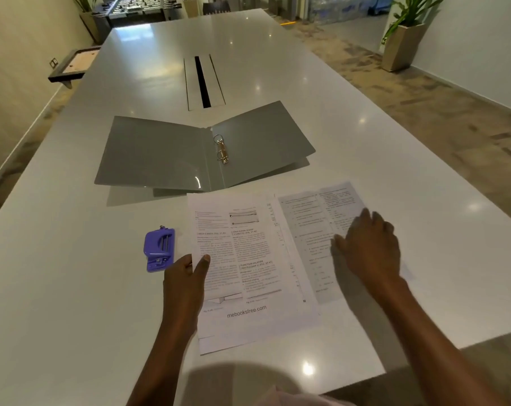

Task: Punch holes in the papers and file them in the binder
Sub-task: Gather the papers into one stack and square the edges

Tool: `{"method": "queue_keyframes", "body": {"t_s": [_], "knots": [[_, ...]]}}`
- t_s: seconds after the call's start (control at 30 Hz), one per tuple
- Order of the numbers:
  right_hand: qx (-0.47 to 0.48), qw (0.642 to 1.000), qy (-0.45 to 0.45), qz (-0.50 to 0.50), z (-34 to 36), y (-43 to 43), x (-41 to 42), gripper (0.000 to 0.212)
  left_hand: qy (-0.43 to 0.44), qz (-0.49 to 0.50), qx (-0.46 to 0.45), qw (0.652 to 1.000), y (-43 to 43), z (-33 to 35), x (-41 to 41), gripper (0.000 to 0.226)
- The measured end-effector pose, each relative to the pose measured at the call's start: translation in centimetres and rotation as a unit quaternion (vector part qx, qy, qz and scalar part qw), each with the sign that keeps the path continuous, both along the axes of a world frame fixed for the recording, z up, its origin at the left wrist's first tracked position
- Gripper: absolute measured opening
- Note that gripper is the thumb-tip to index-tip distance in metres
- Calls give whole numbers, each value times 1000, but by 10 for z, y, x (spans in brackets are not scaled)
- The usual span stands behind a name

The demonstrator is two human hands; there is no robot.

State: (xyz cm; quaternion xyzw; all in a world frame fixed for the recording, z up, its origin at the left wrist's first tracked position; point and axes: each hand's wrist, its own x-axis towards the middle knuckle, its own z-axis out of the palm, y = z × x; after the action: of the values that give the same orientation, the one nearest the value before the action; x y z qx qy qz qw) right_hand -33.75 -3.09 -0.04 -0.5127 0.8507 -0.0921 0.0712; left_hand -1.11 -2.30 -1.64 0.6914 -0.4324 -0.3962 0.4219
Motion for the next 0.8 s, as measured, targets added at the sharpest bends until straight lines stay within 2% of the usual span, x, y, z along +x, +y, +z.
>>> {"method": "queue_keyframes", "body": {"t_s": [0.1, 0.23, 0.33, 0.4, 0.47, 0.6, 0.8], "knots": [[50, 997, 1, -55, 1, -2, -22, 83, 2, -11, -5, 1000, -2, -4, -4, 31], [49, 996, -15, -67, 6, -7, -32, 86, -4, -22, -11, 1000, -2, 0, -8, 18], [58, 995, -29, -77, 14, -13, -42, 87, 1, -28, -9, 1000, -3, 3, -8, 18], [63, 993, -47, -87, 15, -19, -50, 76, -8, -32, -4, 999, -4, 4, -8, 17], [49, 992, -78, -92, 17, -24, -58, 57, -14, -32, -1, 999, -5, 5, -7, 18], [-29, 984, -152, -88, 31, -25, -67, 16, -16, -35, 10, 999, -5, 8, -9, 14], [-185, 967, -172, -23, 90, -20, -59, 5, -14, -18, 13, 1000, -4, 0, -8, 35]]}}
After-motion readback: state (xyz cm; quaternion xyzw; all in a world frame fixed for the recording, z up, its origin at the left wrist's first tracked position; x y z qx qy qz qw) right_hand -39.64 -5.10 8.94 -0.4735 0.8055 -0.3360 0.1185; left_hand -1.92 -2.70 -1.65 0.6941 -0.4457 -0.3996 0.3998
